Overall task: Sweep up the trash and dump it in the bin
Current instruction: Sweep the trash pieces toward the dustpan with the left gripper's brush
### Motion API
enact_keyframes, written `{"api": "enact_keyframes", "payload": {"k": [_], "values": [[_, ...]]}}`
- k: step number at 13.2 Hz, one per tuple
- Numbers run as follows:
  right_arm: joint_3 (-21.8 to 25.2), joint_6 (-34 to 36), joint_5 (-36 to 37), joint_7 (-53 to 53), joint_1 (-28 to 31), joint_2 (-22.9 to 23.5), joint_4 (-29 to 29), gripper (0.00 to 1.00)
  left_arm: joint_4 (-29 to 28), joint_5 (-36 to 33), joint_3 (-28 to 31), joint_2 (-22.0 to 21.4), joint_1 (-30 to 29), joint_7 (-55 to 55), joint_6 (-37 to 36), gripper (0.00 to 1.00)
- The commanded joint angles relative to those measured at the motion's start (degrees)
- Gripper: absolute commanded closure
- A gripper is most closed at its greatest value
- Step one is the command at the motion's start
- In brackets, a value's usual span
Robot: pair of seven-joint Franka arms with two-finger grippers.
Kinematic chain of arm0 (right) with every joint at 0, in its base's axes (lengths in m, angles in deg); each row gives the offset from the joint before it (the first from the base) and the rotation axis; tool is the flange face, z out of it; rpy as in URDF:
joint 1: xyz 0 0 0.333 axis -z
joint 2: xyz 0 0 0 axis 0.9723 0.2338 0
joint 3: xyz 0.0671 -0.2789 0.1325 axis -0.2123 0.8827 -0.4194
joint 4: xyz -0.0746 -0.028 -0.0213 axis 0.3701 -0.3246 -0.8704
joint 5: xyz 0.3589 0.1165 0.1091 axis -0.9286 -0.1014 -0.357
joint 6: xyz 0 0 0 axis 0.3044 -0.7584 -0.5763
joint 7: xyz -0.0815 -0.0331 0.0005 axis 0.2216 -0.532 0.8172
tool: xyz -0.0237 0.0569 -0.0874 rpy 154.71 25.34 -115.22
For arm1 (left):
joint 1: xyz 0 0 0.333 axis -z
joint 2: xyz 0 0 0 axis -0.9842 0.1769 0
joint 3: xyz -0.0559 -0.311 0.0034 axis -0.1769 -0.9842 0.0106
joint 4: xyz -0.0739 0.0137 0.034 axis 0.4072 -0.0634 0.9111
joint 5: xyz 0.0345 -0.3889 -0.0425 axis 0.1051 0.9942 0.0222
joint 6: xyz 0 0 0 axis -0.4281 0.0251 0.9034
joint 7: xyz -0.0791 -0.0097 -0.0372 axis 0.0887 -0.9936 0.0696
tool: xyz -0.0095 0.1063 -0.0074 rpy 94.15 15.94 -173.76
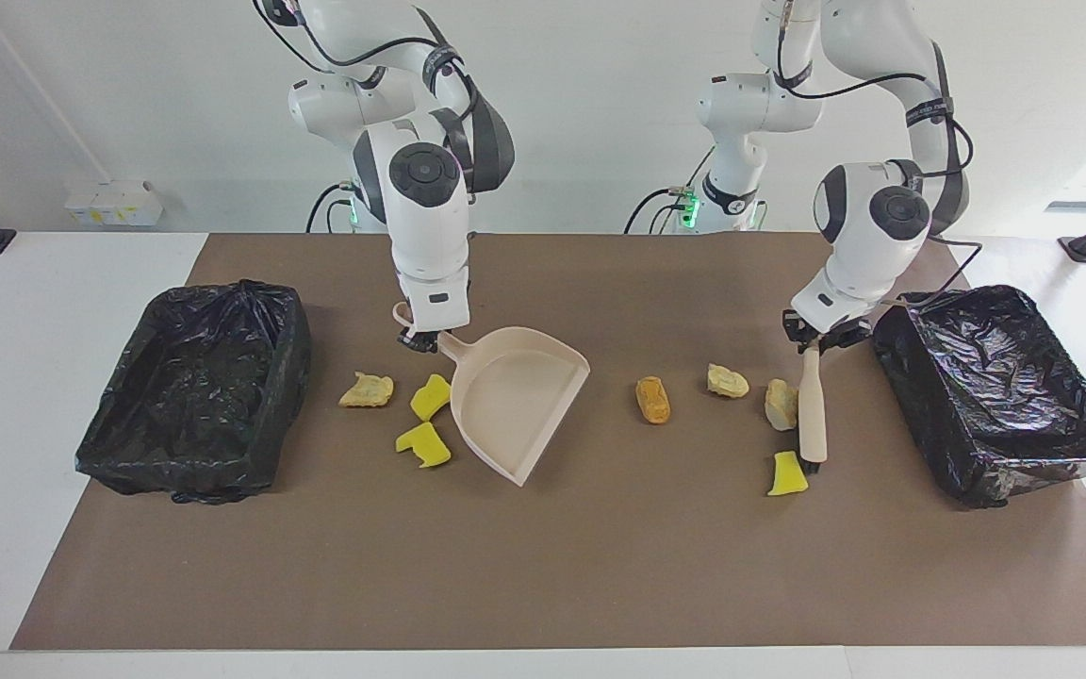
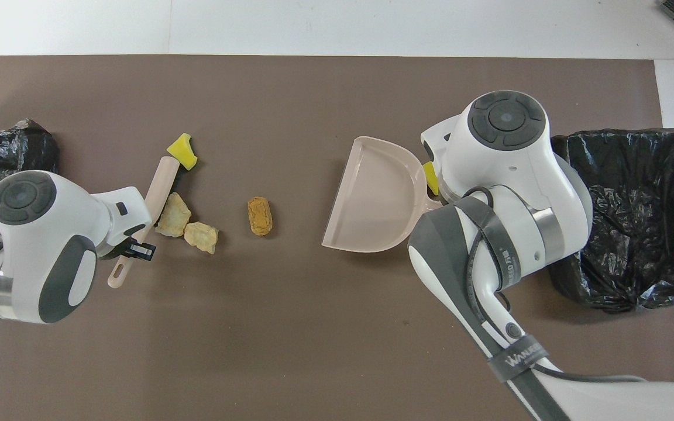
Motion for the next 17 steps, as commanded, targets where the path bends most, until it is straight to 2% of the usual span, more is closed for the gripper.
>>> {"api": "enact_keyframes", "payload": {"k": [1, 4, 6, 8, 11, 14, 17], "values": [[-0.79, -1.24, 1.77, 3.38, -0.07, -0.03, 2.02, 1.00, -2.08, 0.65, 0.88, -2.92, 5.37, 2.44, -3.41, 1.00], [-0.97, -3.25, 1.68, 3.38, -1.04, 0.24, 4.30, 1.00, -2.09, 0.65, 0.96, -3.98, 10.83, 5.52, -7.28, 1.00], [-0.88, -4.93, 1.16, 3.20, -2.26, 0.32, 5.89, 1.00, -0.60, 0.65, 1.05, -3.28, 11.63, 6.14, -6.59, 1.00], [-0.97, -7.04, 0.72, 3.03, -2.53, 0.24, 7.47, 1.00, 2.82, 0.56, 1.40, -1.70, 10.24, 3.00, -5.19, 1.00], [-0.97, -11.25, -2.09, 3.90, -2.62, -0.47, 11.24, 1.00, 6.78, 0.56, 1.40, 1.72, 5.50, -9.03, -1.41, 1.00], [-0.88, -13.73, -2.09, 4.08, -3.85, -0.21, 12.05, 1.00, 10.47, 0.56, 1.40, 4.89, 1.36, -13.45, 2.02, 1.00], [-0.97, -13.11, -2.18, 2.51, -4.55, -0.56, 12.48, 1.00, 17.05, 0.56, 1.40, 12.08, -0.05, -18.53, 5.27, 1.00]]}}
